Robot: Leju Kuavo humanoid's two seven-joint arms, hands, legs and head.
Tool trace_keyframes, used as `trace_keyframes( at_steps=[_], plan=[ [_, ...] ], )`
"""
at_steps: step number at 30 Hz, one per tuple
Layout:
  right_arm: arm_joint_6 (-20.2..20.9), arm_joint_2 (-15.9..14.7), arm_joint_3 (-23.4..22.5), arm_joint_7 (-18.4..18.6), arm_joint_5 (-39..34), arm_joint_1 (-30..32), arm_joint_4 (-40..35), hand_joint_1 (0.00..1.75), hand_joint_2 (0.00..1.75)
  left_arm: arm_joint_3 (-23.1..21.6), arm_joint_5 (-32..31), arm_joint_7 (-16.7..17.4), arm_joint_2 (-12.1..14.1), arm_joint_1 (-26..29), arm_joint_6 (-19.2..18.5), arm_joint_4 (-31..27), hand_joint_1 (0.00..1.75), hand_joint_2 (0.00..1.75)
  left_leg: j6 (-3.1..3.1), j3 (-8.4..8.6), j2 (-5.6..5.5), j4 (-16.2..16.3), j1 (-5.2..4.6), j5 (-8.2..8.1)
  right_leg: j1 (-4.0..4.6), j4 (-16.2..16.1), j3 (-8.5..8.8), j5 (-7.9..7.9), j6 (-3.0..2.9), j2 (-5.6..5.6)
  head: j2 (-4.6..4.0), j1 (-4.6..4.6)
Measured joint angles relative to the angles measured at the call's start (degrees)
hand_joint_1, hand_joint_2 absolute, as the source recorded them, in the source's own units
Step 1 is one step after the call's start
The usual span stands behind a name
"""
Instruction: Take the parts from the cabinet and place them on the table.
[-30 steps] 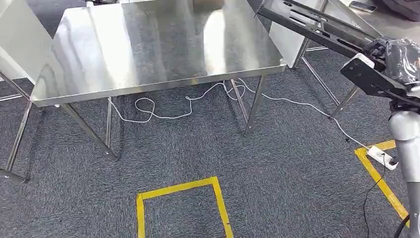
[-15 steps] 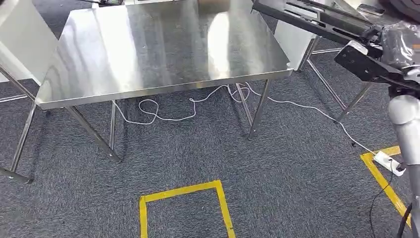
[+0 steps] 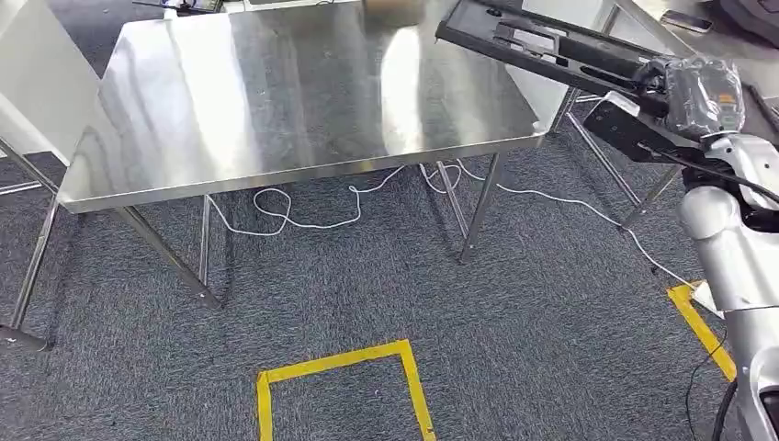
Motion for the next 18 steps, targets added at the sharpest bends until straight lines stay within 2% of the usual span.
trace_keyframes(
  at_steps=[1,2,3,4,5,6,7,8,9,11,12,13,14,15,16,17,18],
  plan=[
    [-0.02,-0.16,-0.13,0.15,0.06,0.1,-0.13,1.75,1.75,0.0,-0.04,0.0,0.0,0.05,-0.04,0.0,0.0,1.75,0.51,1.23,-0.19,-0.59,-0.17,0.19,0.24,0.08,0.15,-0.02,0.17,-0.09,0.0,-0.01],
    [-0.02,-0.04,-0.2,0.33,0.18,0.41,-0.31,1.75,1.75,0.0,-0.09,-0.02,-0.07,0.13,-0.09,0.02,0.0,1.75,0.8,2.23,-0.18,-1.24,-0.04,0.37,-0.16,1.25,-0.35,-1.35,-0.42,-0.26,0.0,0.13],
    [-0.02,-0.02,-0.22,0.37,0.35,0.36,-0.39,1.75,1.75,0.02,-0.11,0.0,-0.09,0.02,-0.2,0.02,0.0,1.75,1.17,2.59,-0.21,-1.37,-0.04,0.23,0.08,4.04,-1.81,-2.71,-0.99,-0.19,0.0,0.21],
    [-0.02,-0.02,-0.33,0.39,0.51,0.48,-0.55,1.75,1.75,0.02,-0.24,0.0,-0.07,0.01,-0.35,0.0,0.0,1.75,1.36,2.73,-0.26,-1.36,-0.07,0.1,-0.13,7.96,-3.99,-4.01,-0.94,-0.17,0.0,0.28],
    [-0.02,0.0,-0.44,0.44,0.61,0.95,-0.79,1.75,1.75,0.02,-0.48,0.0,-0.07,0.02,-0.44,0.02,0.0,1.75,1.53,2.93,-0.33,-1.36,-0.12,-0.16,-0.14,12.22,-6.79,-5.49,-0.63,-0.14,0.0,0.21],
    [-0.02,0.0,-0.57,0.52,0.79,1.44,-0.92,1.75,1.75,0.04,-0.52,0.0,-0.07,0.04,-0.48,0.02,0.0,1.75,1.61,3.09,-0.4,-1.34,-0.18,-0.4,0.08,15.52,-9.1,-6.45,-0.5,-0.11,0.0,0.28],
    [-0.02,-0.02,-0.77,0.57,0.94,2.1,-0.94,1.75,1.75,0.04,-0.59,0.0,-0.11,0.11,-0.5,0.02,0.0,1.75,1.59,3.43,-0.51,-1.32,-0.31,-0.67,0.07,16.46,-10.43,-6.09,-0.08,-0.12,0.0,0.21],
    [-0.02,-0.02,-0.92,0.57,1.01,2.65,-1.12,1.75,1.75,0.04,-0.59,0.0,-0.13,0.14,-0.5,0.02,0.0,1.75,1.54,3.84,-0.61,-1.3,-0.32,-1.04,0.05,14.62,-10.21,-4.73,0.53,-0.13,0.0,0.23],
    [-0.02,-0.05,-1.07,0.59,1.07,3.0,-1.33,1.75,1.75,0.04,-0.61,0.0,-0.13,0.2,-0.52,0.04,0.0,1.75,1.38,4.35,-0.71,-1.23,-0.32,-1.45,0.05,10.48,-8.86,-2.35,0.78,-0.14,0.0,0.25],
    [-0.02,-0.18,-1.36,0.61,1.16,3.15,-1.68,1.75,1.75,0.04,-0.66,0.0,-0.15,0.24,-0.5,0.04,0.0,1.75,0.86,5.17,-0.75,-1.2,-0.43,-2.43,-0.16,-0.05,-5.0,3.5,1.9,-0.34,0.0,0.28],
    [-0.02,-0.2,-1.44,0.61,1.16,3.21,-1.81,1.75,1.75,0.04,-0.68,0.0,-0.15,0.24,-0.5,0.04,0.0,1.75,0.55,5.67,-0.72,-0.82,-0.65,-2.86,0.27,-1.24,-5.07,2.93,0.85,-0.38,0.0,0.26],
    [-0.02,-0.09,-1.53,0.61,1.16,3.23,-1.92,1.75,1.75,0.04,-0.68,0.0,-0.15,0.16,-0.52,0.04,0.0,1.75,0.25,5.29,-0.73,-0.93,-0.76,-3.12,0.44,-1.28,-4.45,1.95,-0.65,-0.44,0.0,0.45],
    [-0.02,-0.2,-1.75,0.63,1.16,3.71,-2.21,1.75,1.75,0.04,-0.7,0.0,-0.13,0.05,-0.52,0.04,0.0,1.75,-0.1,5.23,-0.69,-0.9,-0.77,-3.38,0.63,-1.28,-4.01,3.07,-1.27,-0.29,0.0,0.32],
    [-0.04,-0.31,-2.08,0.74,1.23,4.07,-2.36,1.75,1.75,0.04,-0.79,0.0,-0.13,0.18,-0.52,0.04,0.0,1.75,-0.18,5.6,-0.74,-0.52,-0.75,-3.42,0.44,-1.32,-4.03,3.02,-1.66,-0.26,0.0,0.37],
    [-0.04,-0.33,-2.27,0.85,1.29,4.54,-2.6,1.75,1.75,0.04,-0.87,0.02,-0.11,0.16,-0.5,0.04,0.0,1.75,-0.35,5.61,-0.72,-0.26,-0.74,-3.7,-0.22,-1.35,-3.58,2.95,-1.96,-0.15,0.0,0.23],
    [-0.04,-0.48,-2.58,0.96,1.4,4.72,-3.03,1.75,1.75,0.04,-1.03,0.02,0.07,0.14,-0.5,0.02,0.0,1.75,-0.73,4.45,-0.58,1.49,-0.65,-3.86,-0.24,-1.47,-3.14,2.73,-2.31,-0.14,0.0,0.46],
    [-0.04,-0.42,-2.82,1.11,1.57,4.78,-3.36,1.75,1.75,0.04,-1.2,0.02,0.0,0.09,-0.52,0.02,0.0,1.75,-1.24,2.73,-0.42,4.67,-0.53,-4.34,-0.34,-1.46,-2.84,2.39,-2.84,-0.21,0.0,0.13]
  ],
)
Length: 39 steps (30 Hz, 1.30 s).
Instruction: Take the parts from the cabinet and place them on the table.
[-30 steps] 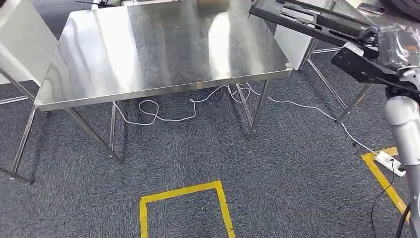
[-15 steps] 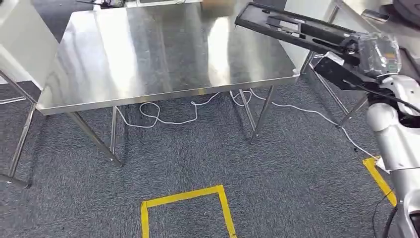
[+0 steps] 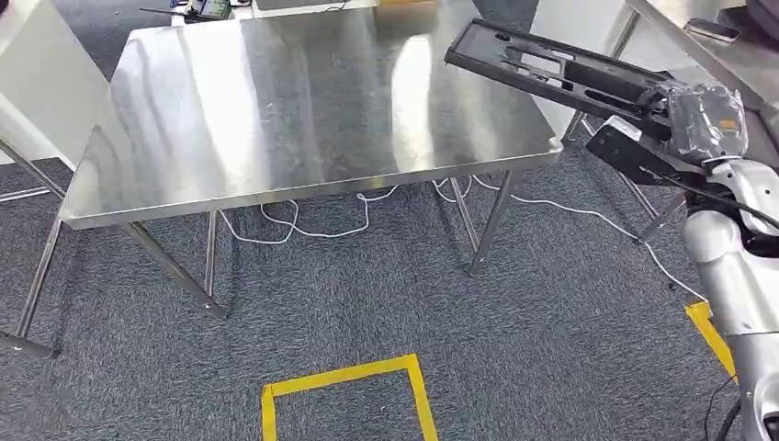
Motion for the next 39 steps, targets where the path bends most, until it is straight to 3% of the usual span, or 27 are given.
trace_keyframes(
  at_steps=[3,4,5,7,8,9,10,12,13,14,15,16,18,19,20,21,23,24,25,26,29,31,34,35,36,38,39],
  plan=[
    [0.0,0.31,-0.61,0.29,0.99,0.97,-0.72,1.75,1.75,-0.02,-0.39,0.0,-0.02,0.04,-0.02,0.02,0.0,1.75,-1.24,-7.86,0.19,11.79,0.99,-4.76,0.12,0.0,0.82,-0.94,-0.48,0.13,0.0,-0.18],
    [0.0,0.39,-0.79,0.48,1.53,1.55,-0.81,1.75,1.75,-0.02,-0.5,0.0,-0.02,0.1,-0.04,0.02,0.0,1.75,-1.42,-9.38,0.28,12.94,1.13,-4.89,0.13,0.0,1.33,-1.37,-0.42,0.16,0.0,-0.09],
    [0.0,0.41,-0.9,0.57,1.8,1.96,-0.85,1.75,1.75,-0.02,-0.53,0.0,-0.02,0.11,-0.07,0.02,0.0,1.75,-1.41,-9.52,0.35,11.54,1.14,-3.5,0.13,0.0,1.9,-1.8,-0.32,0.18,0.0,-0.18],
    [0.0,0.41,-1.18,0.57,2.01,2.39,-1.05,1.75,1.75,-0.02,-0.61,0.0,0.0,0.1,-0.11,0.02,0.0,1.75,-0.78,-6.81,0.34,3.25,1.08,2.51,0.19,-0.02,3.19,-2.67,-0.09,0.22,0.0,-0.16],
    [0.02,0.39,-1.44,0.59,2.01,2.47,-1.27,1.75,1.75,-0.02,-0.61,0.0,0.06,0.09,-0.13,0.02,0.0,1.75,0.0,-4.55,0.34,-2.47,0.9,6.25,0.22,-0.09,3.89,-3.14,0.04,0.24,0.0,-0.18],
    [0.0,0.39,-1.66,0.59,2.01,2.51,-1.36,1.75,1.75,-0.02,-0.61,0.02,0.24,0.06,-0.13,0.02,0.0,1.75,0.69,-3.58,0.32,-4.51,0.63,6.26,0.21,-0.2,4.31,-3.48,0.26,0.26,0.0,0.06],
    [0.02,0.33,-1.82,0.59,2.01,2.37,-1.38,1.75,1.75,-0.02,-0.68,0.04,0.28,-0.01,-0.18,0.02,0.0,1.75,0.92,-3.47,0.3,-4.85,0.28,4.37,0.47,-0.37,4.24,-3.71,0.62,0.38,0.0,0.0],
    [0.02,0.35,-2.25,0.59,2.06,3.08,-1.62,1.75,1.75,-0.02,-0.68,0.09,0.35,0.09,-0.15,0.02,0.0,1.75,1.63,-2.95,0.22,-5.55,0.16,5.03,0.85,0.42,4.83,-3.42,1.68,0.39,0.0,-0.05],
    [0.02,0.11,-2.36,0.59,2.17,3.21,-1.69,1.75,1.75,-0.02,-0.68,0.11,0.37,0.13,-0.15,0.02,0.0,1.75,1.92,-2.43,0.32,-5.61,0.04,4.87,1.01,0.21,5.15,-3.34,1.9,0.41,0.0,0.02],
    [0.02,-0.09,-2.51,0.57,2.19,3.36,-1.77,1.75,1.75,-0.02,-0.68,0.13,0.33,0.1,-0.15,0.02,0.0,1.75,2.34,-0.61,0.18,-6.61,0.54,5.31,1.07,1.07,4.29,-4.26,1.9,0.32,0.0,-0.16],
    [0.02,-0.11,-2.6,0.57,2.21,3.2,-1.82,1.75,1.75,-0.02,-0.68,0.11,0.35,0.01,-0.17,0.02,0.0,1.75,2.54,-0.06,0.12,-6.74,0.26,5.28,0.97,3.4,3.63,-5.01,1.7,0.22,0.0,0.02],
    [0.04,-0.15,-2.67,0.57,2.21,3.09,-1.82,1.75,1.75,-0.02,-0.7,0.13,0.37,-0.01,-0.15,0.02,0.0,1.75,2.76,0.04,0.15,-6.7,0.23,5.13,0.9,7.17,1.56,-6.0,1.08,0.24,0.0,0.06],
    [0.07,-0.13,-2.67,0.5,2.28,3.18,-1.79,1.75,1.75,-0.02,-0.68,0.15,0.42,-0.1,-0.11,0.02,0.0,1.75,2.85,0.35,0.13,-6.68,0.23,4.56,0.7,14.96,-3.92,-8.56,1.79,0.23,0.0,0.15],
    [0.09,-0.13,-2.62,0.48,2.47,3.3,-1.75,1.75,1.75,-0.02,-0.7,0.15,0.44,-0.05,-0.11,0.02,0.0,1.75,2.82,0.56,0.07,-6.64,0.21,4.27,0.74,17.01,-5.84,-9.29,1.92,0.23,0.0,0.15],
    [0.11,-0.13,-2.62,0.46,2.54,3.38,-1.68,1.75,1.75,-0.02,-0.79,0.15,0.42,-0.03,-0.13,0.02,0.0,1.75,2.68,0.95,-0.01,-6.61,0.18,3.88,0.61,16.38,-6.48,-8.68,2.32,0.22,0.0,0.1],
    [0.11,-0.13,-2.62,0.44,2.56,3.41,-1.64,1.75,1.75,-0.02,-0.94,0.15,0.39,0.03,-0.13,0.04,0.0,1.75,2.53,1.43,-0.09,-6.49,0.21,3.44,0.46,13.2,-5.82,-6.65,3.09,0.21,0.0,0.13],
    [0.11,-0.2,-2.65,0.39,2.87,3.22,-1.64,1.75,1.75,-0.02,-1.22,0.15,0.39,0.03,-0.13,0.04,0.0,1.75,1.9,2.49,-0.26,-6.01,0.41,2.24,-0.04,2.99,-2.18,-0.34,4.88,0.12,0.0,0.17],
    [0.13,-0.15,-2.62,0.35,3.06,3.26,-1.51,1.75,1.75,-0.02,-1.29,0.15,0.46,0.05,-0.13,0.04,0.0,1.75,1.44,2.55,-0.32,-5.85,0.29,1.62,-0.07,0.85,-1.51,0.94,4.43,-0.17,0.0,0.28],
    [0.24,-0.11,-2.54,0.26,3.24,2.98,-1.31,1.75,1.75,-0.02,-1.38,0.2,0.5,-0.07,-0.13,0.04,0.0,1.75,1.13,2.64,-0.35,-5.43,0.13,1.38,0.53,0.08,-1.89,-0.82,2.94,-0.27,0.0,0.26],
    [0.44,-0.11,-2.54,0.24,3.46,2.95,-1.27,1.75,1.75,-0.02,-1.49,0.24,0.5,-0.2,-0.13,0.02,0.0,1.75,0.83,2.08,-0.34,-5.46,-0.02,1.12,0.79,0.66,-1.05,0.13,2.03,-0.16,0.0,0.1],
    [0.66,-0.17,-2.54,0.22,4.07,3.3,-1.14,1.75,1.75,-0.02,-1.71,0.44,0.74,-0.17,-0.15,0.0,0.0,1.75,0.32,2.24,-0.29,-4.51,0.07,0.39,-0.27,0.62,-0.67,-0.06,1.11,-0.01,0.0,0.08],
    [0.68,-0.26,-2.56,0.02,4.29,2.86,-1.14,1.75,1.75,-0.04,-1.77,0.48,0.68,-0.31,-0.17,0.02,0.0,1.75,-0.58,-1.14,0.12,1.81,0.41,-0.43,-0.1,0.58,-0.09,-0.62,0.27,0.05,0.0,-0.33],
    [0.66,-0.09,-2.3,-0.11,4.72,3.01,-1.01,1.75,1.75,-0.04,-1.75,0.52,0.72,-0.2,-0.17,0.02,0.0,1.75,-1.48,-8.96,0.3,12.77,0.91,-5.1,0.25,0.58,0.88,-1.66,-0.35,0.12,0.0,-0.27],
    [0.66,-0.07,-2.17,-0.11,4.81,3.11,-0.88,1.75,1.75,-0.04,-1.73,0.52,0.72,-0.14,-0.18,0.02,0.0,1.75,-1.42,-9.95,0.33,12.91,0.96,-4.68,0.3,0.58,1.34,-2.0,-0.35,0.18,0.0,-0.27],
    [0.66,-0.02,-2.14,-0.13,4.92,3.13,-0.79,1.75,1.75,-0.04,-1.71,0.52,0.72,-0.12,-0.17,0.02,0.0,1.75,-1.14,-9.74,0.33,10.66,0.94,-2.57,0.47,0.57,1.98,-2.45,-0.31,0.24,0.0,-0.29],
    [0.63,0.04,-2.14,-0.13,5.03,3.01,-0.72,1.75,1.75,-0.02,-1.62,0.52,0.77,-0.13,-0.15,0.02,0.0,1.75,0.33,-6.26,0.32,0.99,0.68,4.45,0.86,0.47,3.39,-3.35,-0.33,0.26,0.0,-0.27],
    [0.63,0.09,-2.14,-0.15,5.05,2.97,-0.7,1.75,1.75,-0.02,-1.62,0.5,0.94,-0.13,-0.15,0.02,0.0,1.75,1.55,-4.48,0.32,-3.46,0.19,7.3,0.67,0.3,3.7,-3.74,-0.35,0.26,0.0,-0.24]
  ],
)
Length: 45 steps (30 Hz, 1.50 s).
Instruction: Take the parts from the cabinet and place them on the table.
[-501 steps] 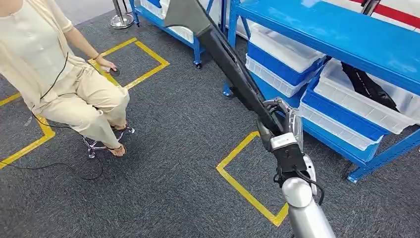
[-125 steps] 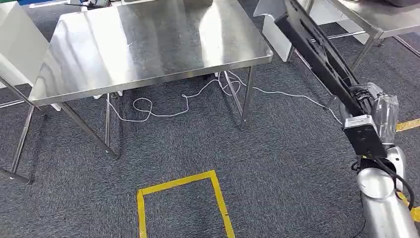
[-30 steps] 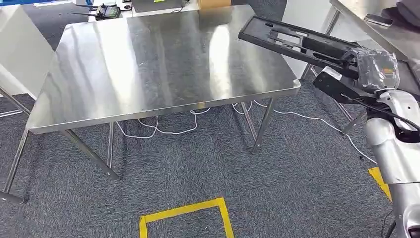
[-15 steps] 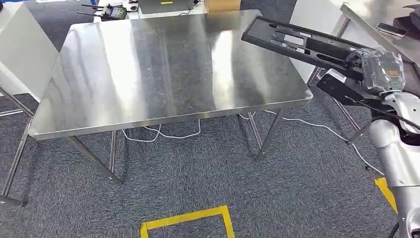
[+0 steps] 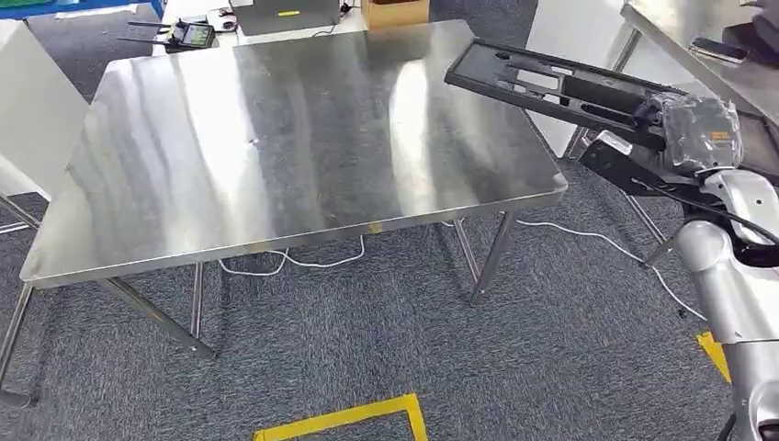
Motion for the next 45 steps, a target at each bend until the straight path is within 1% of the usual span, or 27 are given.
trace_keyframes(
  at_steps=[1,2,3,4,6,7,9,11,13,18,19,20,21,22,26,28,29,31,32,33,36,37,38,40,42,43,45],
  plan=[
    [-0.02,0.15,0.07,-0.09,0.04,-0.28,0.15,1.75,1.75,0.02,0.02,0.0,0.18,-0.09,0.0,0.02,0.0,1.75,0.52,0.35,0.19,-0.74,-0.34,-1.47,0.63,-0.12,0.58,-0.3,0.4,0.03,0.0,0.22],
    [-0.09,0.22,0.07,-0.31,0.11,-0.61,0.33,1.75,1.75,0.04,0.24,-0.07,0.26,-0.09,0.02,-0.02,0.0,1.75,0.68,0.64,-0.02,-1.05,-0.58,-2.43,0.3,-0.42,0.58,-0.45,0.65,0.18,0.0,0.11],
    [-0.13,0.42,0.2,-0.53,0.39,-0.75,0.57,1.75,1.75,0.04,0.35,-0.17,0.26,-0.04,0.02,-0.02,0.0,1.75,1.17,1.01,0.0,-1.7,-0.72,-1.89,0.32,-0.84,1.11,-0.3,0.9,0.19,0.0,0.0],
    [-0.18,0.68,0.39,-0.68,0.61,-0.72,0.83,1.75,1.75,0.09,0.35,-0.22,0.35,-0.01,0.02,-0.02,0.0,1.75,1.65,1.59,0.02,-2.61,-0.8,-1.51,0.84,0.28,1.42,0.67,1.79,0.21,0.0,0.11],
    [-0.28,0.74,0.5,-0.76,0.72,-0.79,1.16,1.75,1.75,0.09,0.35,-0.33,0.33,0.05,0.02,0.0,0.0,1.75,1.91,4.38,-0.02,-4.3,-0.54,-1.05,0.73,1.35,1.32,-0.64,1.59,0.05,0.0,0.09],
    [-0.42,0.81,0.59,-0.81,0.74,-1.26,1.4,1.75,1.75,0.09,0.35,-0.37,0.35,-0.08,0.0,0.0,0.0,1.75,2.09,4.79,0.01,-4.5,-0.52,-1.09,0.84,3.94,0.06,-1.63,1.28,0.05,-0.02,0.18],
    [-0.55,0.85,0.65,-0.83,0.72,-1.64,1.7,1.75,1.75,0.09,0.35,-0.37,0.33,-0.3,0.0,0.0,0.0,1.75,2.2,4.98,-0.15,-4.5,-0.52,-1.48,0.28,12.05,-5.41,-4.38,1.01,0.06,0.0,0.06],
    [-0.55,1.03,0.87,-0.83,0.92,-1.54,2.21,1.75,1.75,0.11,0.39,-0.37,0.29,-0.16,0.0,0.0,0.0,1.75,1.89,5.44,-0.34,-4.44,-0.5,-2.16,-0.09,16.2,-9.42,-5.6,2.27,0.06,0.0,0.2],
    [-0.61,1.36,1.18,-1.12,1.25,-1.63,2.73,1.75,1.75,0.22,0.44,-0.35,0.11,0.02,0.0,0.02,0.0,1.75,1.34,6.33,-0.43,-4.17,-0.32,-3.06,-0.82,10.51,-8.23,-1.71,4.32,-0.02,0.0,0.17],
    [-0.63,1.38,1.2,-1.16,1.27,-1.68,2.78,1.75,1.75,0.24,0.44,-0.35,0.06,0.02,0.0,0.02,0.0,1.75,1.27,6.4,-0.44,-4.11,-0.26,-3.16,-0.88,9.6,-7.92,-1.14,4.56,-0.03,0.0,0.2],
    [-0.68,1.59,1.46,-1.48,1.68,-2.03,3.29,1.75,1.75,0.52,0.52,-0.39,0.02,0.03,0.0,0.02,0.0,1.75,0.79,6.81,-0.47,-3.62,-0.05,-3.87,-1.3,3.96,-5.93,2.31,5.77,-0.13,0.0,0.17],
    [-0.74,1.71,1.57,-1.64,1.84,-2.38,3.63,1.75,1.75,0.66,0.52,-0.42,0.0,0.02,0.0,0.02,0.0,1.75,0.48,6.91,-0.46,-3.2,0.04,-4.36,-1.54,0.91,-4.92,4.14,6.19,-0.23,0.0,0.22],
    [-1.9,3.06,2.88,-2.05,3.77,-3.96,6.42,1.75,1.75,1.05,0.59,-0.61,0.17,-0.18,0.0,0.0,0.0,1.75,-0.73,6.17,-0.27,-2.27,-0.29,-5.78,-0.56,0.28,-4.26,3.35,3.13,-0.55,0.0,0.35],
    [-3.86,4.37,4.11,-2.03,6.53,-4.89,9.37,1.75,1.75,1.29,0.59,-0.81,0.18,-0.08,0.04,0.0,0.0,1.75,-1.45,6.24,0.07,-0.37,0.12,-6.68,-1.2,0.37,-3.76,3.1,1.74,-0.2,0.0,-0.02],
    [-7.27,6.59,5.41,-2.18,8.97,-7.2,13.7,1.75,1.75,1.85,0.5,-0.85,0.13,-0.21,0.7,0.0,0.0,1.75,-2.93,-3.76,0.04,15.07,0.7,-12.14,-1.07,0.4,-2.9,2.33,0.7,-0.16,0.0,-0.26],
    [-7.74,7.37,5.86,-2.51,9.68,-7.27,15.37,1.75,1.75,2.23,0.5,-0.96,0.07,-0.14,1.16,0.0,0.0,1.75,-2.87,-6.28,0.05,15.99,0.87,-11.45,-0.87,0.39,-2.05,1.61,0.58,-0.12,0.0,-0.22],
    [-7.94,7.76,6.06,-2.73,10.08,-7.33,16.29,1.75,1.75,2.45,0.5,-1.07,0.04,-0.14,1.53,0.0,0.0,1.75,-2.63,-5.66,0.05,12.97,0.88,-8.71,-0.79,0.37,-1.56,1.22,0.55,-0.1,0.0,-0.33],
    [-8.31,8.53,6.58,-2.86,10.4,-7.72,17.53,1.75,1.75,2.54,0.5,-1.29,0.04,-0.15,1.97,0.0,0.0,1.75,-1.61,-1.87,0.02,2.45,0.72,-1.29,-0.62,0.3,-0.44,0.46,0.72,-0.06,0.0,-0.26],
    [-8.61,8.92,6.78,-2.89,10.51,-8.04,18.12,1.75,1.75,2.56,0.52,-1.44,0.13,-0.15,2.1,0.0,0.0,1.75,-0.86,-0.71,-0.06,-1.36,0.45,0.68,-0.64,0.26,-0.25,0.16,0.79,-0.05,0.0,-0.22],
    [-9.07,9.33,6.91,-2.91,10.78,-8.59,18.78,1.75,1.75,2.6,0.55,-1.62,0.11,-0.23,2.36,0.02,0.0,1.75,-0.88,-0.73,-0.03,-1.13,0.2,-1.29,-0.24,0.13,-0.25,-0.05,1.12,0.07,0.0,-0.18],
    [-10.31,10.22,7.36,-2.91,12.58,-9.39,20.74,1.75,1.75,3.04,0.68,-3.36,0.07,-0.2,4.15,0.0,0.0,1.75,-0.54,-0.28,-0.07,-1.17,-0.11,-0.41,-0.09,-0.43,0.09,-0.49,2.04,0.1,0.0,-0.2],
    [-11.09,10.45,7.56,-2.91,13.49,-9.52,21.4,1.75,1.75,3.19,0.72,-4.4,-0.04,-0.28,4.57,0.0,0.0,1.75,-0.02,0.82,0.02,-2.56,0.65,0.21,0.59,-0.14,-0.08,-0.98,2.34,-0.03,0.0,-0.15],
    [-12.95,10.99,7.87,-3.01,14.94,-9.81,22.72,1.75,1.75,3.48,1.03,-5.63,-0.22,-0.37,4.64,0.0,0.0,1.75,0.07,1.41,-0.02,-3.13,0.27,0.25,0.19,1.58,-0.42,-1.77,2.23,-0.22,0.0,-0.16],
    [-16.49,12.69,8.85,-3.04,17.58,-10.66,26.0,1.75,1.75,3.96,1.33,-6.03,-0.22,-0.87,3.03,0.0,0.0,1.75,0.61,1.6,0.02,-3.05,0.22,0.15,0.19,9.95,-5.07,-5.15,1.42,-0.17,0.0,-0.09],
    [-19.53,14.77,9.81,-1.95,20.73,-10.38,29.23,1.75,1.75,4.0,0.9,-7.12,-0.24,-1.21,0.6,0.0,0.0,1.75,0.87,1.63,0.01,-3.02,0.06,-0.1,0.17,17.32,-9.86,-6.94,1.64,-0.15,0.0,-0.07],
    [-20.67,15.78,10.25,-1.12,22.45,-9.92,30.56,1.75,1.75,4.0,0.68,-7.41,-0.24,-1.37,-0.59,0.0,0.0,1.75,0.85,1.67,-0.15,-3.0,-0.01,-0.17,0.15,17.5,-10.57,-6.24,2.05,-0.16,0.0,-0.04],
    [-22.47,18.09,11.19,-0.04,25.74,-9.19,32.78,1.75,1.75,4.0,0.39,-7.56,-0.33,-1.67,-2.31,0.0,0.0,1.75,0.6,1.69,-0.37,-2.66,-0.06,-0.45,0.15,9.85,-7.9,-1.92,3.22,-0.17,0.0,-0.07]
  ],
)
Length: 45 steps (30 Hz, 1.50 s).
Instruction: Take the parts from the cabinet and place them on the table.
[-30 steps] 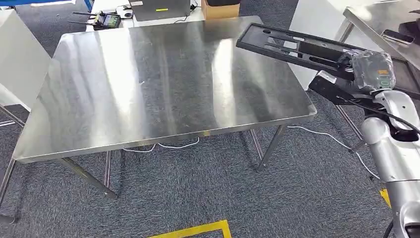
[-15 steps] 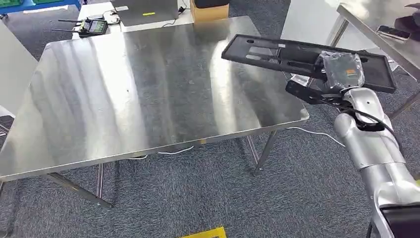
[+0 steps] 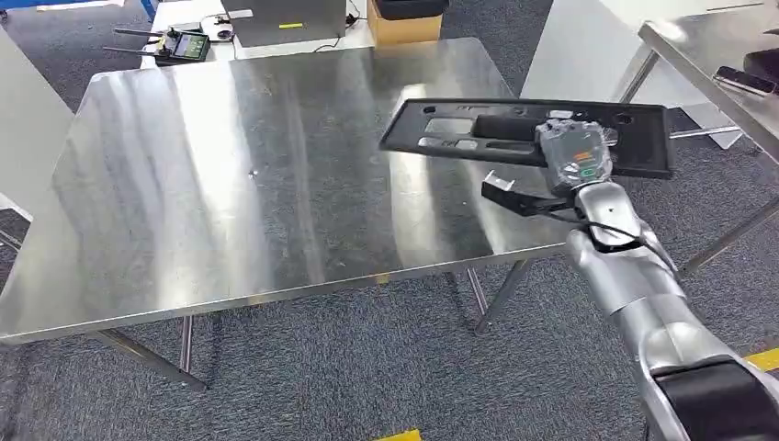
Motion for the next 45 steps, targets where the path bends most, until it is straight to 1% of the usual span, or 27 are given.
trace_keyframes(
  at_steps=[1,2,3,4,6,7,8,9,11,12,13,14,15,16,17,18,19,20,21,23,24,25,28,29,35,40,45],
  plan=[
    [-0.74,0.88,0.33,0.48,1.24,0.12,0.73,1.75,1.75,0.0,-0.07,0.0,-0.06,-0.19,-0.51,0.0,0.0,1.75,-0.21,-0.01,-0.08,0.33,-0.01,-0.26,-0.04,-5.35,2.32,2.38,0.33,-0.04,0.0,0.04],
    [-1.72,2.07,0.72,0.85,3.3,0.21,1.73,1.75,1.75,0.0,-0.15,0.0,-0.13,-0.35,-1.05,0.0,0.0,1.75,-0.51,-0.14,-0.15,0.74,-0.06,-0.54,-0.07,-9.61,3.99,3.89,0.01,-0.11,0.0,0.04],
    [-2.45,3.28,1.14,1.11,4.76,0.36,2.6,1.75,1.75,0.0,-0.18,0.02,-0.13,-0.58,-1.38,0.0,0.0,1.75,-0.95,-0.22,-0.28,1.17,-0.42,-0.97,0.4,-9.71,4.61,4.2,-0.68,0.01,0.0,-0.04],
    [-2.88,4.46,1.51,1.33,5.82,0.61,3.39,1.75,1.75,0.0,-0.18,0.04,-0.15,-0.7,-1.77,-0.02,0.0,1.75,-1.14,-0.17,-0.26,1.17,-0.37,-1.07,0.21,-9.66,4.46,4.26,-1.21,0.05,0.0,-0.07],
    [-3.36,6.5,2.04,1.55,7.49,1.05,4.97,1.75,1.75,0.0,-0.24,0.18,-0.15,-0.92,-2.04,-0.02,0.0,1.75,-1.51,-0.1,-0.09,1.08,-0.12,-1.0,0.32,-9.69,4.53,4.4,-1.87,0.11,0.0,-0.07],
    [-3.71,7.64,2.28,1.46,8.3,1.11,5.69,1.75,1.75,0.0,-0.24,0.22,-0.11,-1.1,-2.19,-0.04,0.0,1.75,-1.83,-0.2,-0.02,1.29,-0.13,-1.21,-0.46,-10.06,4.79,4.7,-2.35,0.11,0.0,-0.07],
    [-4.06,8.96,2.56,1.24,9.34,1.11,6.6,1.75,1.75,0.0,-0.35,0.26,-0.04,-1.16,-2.3,-0.11,0.0,1.75,-2.41,-0.66,0.04,2.36,0.06,-2.16,-0.61,-10.11,5.01,4.75,-2.53,0.18,0.0,-0.06],
    [-4.24,9.52,2.74,1.22,10.0,1.11,7.29,1.75,1.75,0.0,-0.46,0.28,-0.07,-1.2,-2.32,-0.11,0.0,1.75,-2.9,-1.66,0.11,5.01,0.29,-4.04,-0.7,-10.1,5.1,4.64,-2.88,0.11,0.0,-0.42],
    [-4.3,11.41,3.11,1.05,11.2,1.25,9.14,1.75,1.75,0.0,-0.57,0.3,-0.04,-1.21,-2.47,-0.11,0.0,1.75,-3.9,-5.62,0.12,13.63,1.11,-8.22,-0.73,-10.09,5.17,4.57,-2.99,0.09,0.0,-0.35],
    [-4.3,12.23,3.24,1.05,11.57,1.36,10.04,1.75,1.75,-0.02,-0.57,0.37,-0.04,-1.14,-2.47,-0.11,0.0,1.75,-4.26,-7.24,0.18,16.85,1.44,-9.27,-0.74,-10.07,5.17,4.56,-2.99,0.12,0.0,-0.42],
    [-4.3,13.42,3.41,1.07,12.14,1.52,11.39,1.75,1.75,0.0,-0.55,0.39,-0.04,-1.07,-2.47,-0.11,0.0,1.75,-4.56,-7.75,0.27,17.75,1.75,-8.97,-0.83,-10.07,5.19,4.55,-2.98,0.13,0.0,-0.37],
    [-4.3,14.23,3.54,1.22,12.49,1.64,12.48,1.75,1.75,0.0,-0.53,0.42,0.07,-1.05,-2.43,-0.11,0.0,1.75,-4.77,-7.03,0.37,16.16,2.04,-7.64,-0.96,-10.05,5.2,4.53,-2.95,0.18,0.0,-0.41],
    [-4.37,14.96,3.63,1.31,12.81,1.81,13.18,1.75,1.75,0.0,-0.46,0.42,0.2,-1.06,-2.3,-0.11,0.0,1.75,-4.95,-5.11,0.45,12.34,2.33,-5.49,-1.1,-10.04,5.25,4.51,-2.92,0.24,0.0,-0.42],
    [-4.48,15.5,3.65,1.35,13.06,1.83,13.67,1.75,1.75,0.0,-0.37,0.42,0.31,-1.05,-2.26,-0.11,0.0,1.75,-5.14,-2.41,0.48,7.17,2.62,-3.11,-1.24,-10.03,5.32,4.38,-2.7,0.27,0.0,-0.39],
    [-4.8,16.02,3.65,1.48,13.28,1.8,14.13,1.75,1.75,0.0,-0.16,0.44,0.46,-1.04,-2.06,-0.13,0.0,1.75,-5.3,0.08,0.55,2.8,2.88,-1.59,-1.29,-10.01,5.4,4.27,-2.46,0.29,0.0,-0.46],
    [-5.2,16.44,3.65,1.57,13.43,1.76,14.48,1.75,1.75,0.02,-0.04,0.46,0.48,-1.08,-1.75,-0.13,0.0,1.75,-5.27,0.88,0.27,1.43,2.38,-2.55,-0.66,-9.99,5.27,4.17,-2.1,0.31,0.0,-0.48],
    [-5.44,16.57,3.67,1.83,13.56,1.68,14.93,1.75,1.75,0.07,-0.04,0.46,0.5,-1.03,-1.58,-0.13,0.0,1.75,-4.66,0.78,0.01,1.31,2.35,-2.36,-0.65,-9.99,5.29,4.1,-1.82,0.28,0.0,-0.25],
    [-5.72,17.05,3.65,2.01,13.61,1.74,15.2,1.75,1.75,0.18,-0.07,0.63,0.52,-0.89,-1.29,-0.13,0.0,1.75,-4.49,0.88,0.03,1.3,2.21,-2.35,-0.65,-10.08,5.26,4.09,-1.5,0.3,0.0,-0.15],
    [-5.94,17.09,3.59,2.4,13.65,1.75,15.68,1.75,1.75,0.31,-0.07,0.63,0.5,-0.65,-1.08,-0.13,0.0,1.75,-4.43,0.93,0.04,1.17,2.18,-2.2,0.02,-9.92,5.56,3.79,-1.85,0.28,0.0,0.02],
    [-6.01,17.43,3.32,2.88,13.76,1.84,16.2,1.75,1.75,0.44,-0.07,0.72,0.52,-0.31,-0.7,-0.13,0.0,1.75,-4.22,0.95,-0.06,1.23,1.47,-2.14,-0.28,-10.16,5.56,4.02,-1.37,0.3,0.0,0.07],
    [-6.01,17.49,3.02,3.19,13.89,1.86,16.42,1.75,1.75,0.68,-0.15,0.72,0.61,-0.23,-0.62,-0.13,0.0,1.75,-3.89,0.93,-0.07,1.23,1.24,-2.17,-0.44,-10.26,5.57,4.04,-1.31,0.26,0.0,0.0],
    [-5.99,17.51,2.65,3.54,14.02,1.9,16.62,1.75,1.75,0.98,-0.17,0.72,0.7,-0.16,-0.59,-0.13,0.0,1.75,-3.51,0.92,-0.09,1.25,1.08,-2.24,-0.53,-10.4,5.66,4.05,-1.3,0.24,0.0,0.02],
    [-5.92,17.36,0.7,4.0,14.24,2.11,16.77,1.75,1.75,1.33,-0.57,0.79,0.77,0.0,-0.59,-0.15,0.0,1.75,-3.21,0.92,-0.25,1.26,0.97,-2.2,-0.65,-10.83,5.89,4.25,-0.96,0.14,0.0,0.04],
    [-5.92,17.16,-0.08,4.39,14.28,2.14,16.79,1.75,1.75,1.4,-0.68,0.85,0.77,0.04,-0.7,-0.15,0.0,1.75,-2.97,0.91,-0.27,1.26,0.92,-2.2,-0.68,-10.9,5.92,4.26,-0.94,0.13,0.0,0.07],
    [-6.49,15.48,-7.78,3.98,14.28,2.84,15.28,1.75,1.75,2.49,-1.77,0.83,0.77,0.29,-0.81,-0.15,0.0,1.75,-2.68,0.81,-0.32,1.28,0.77,-2.09,-0.81,-11.14,6.02,4.56,-0.46,0.09,0.0,0.02],
    [-6.4,13.69,-11.72,3.58,14.37,3.03,13.38,1.75,1.75,2.8,-2.3,0.55,0.81,0.43,-1.14,-0.15,0.0,1.75,-2.65,0.81,-0.29,1.3,0.77,-2.08,-0.8,-11.14,5.95,4.67,-0.27,0.11,0.0,0.02],
    [-8.15,12.79,-16.24,-1.41,11.26,4.43,10.5,1.75,1.75,2.84,-3.5,0.37,0.79,0.41,-1.29,-0.17,0.0,1.75,-2.64,0.81,-0.28,1.29,0.83,-2.07,-0.74,-11.12,5.93,4.6,-0.06,0.11,0.0,0.04]
  ],
)
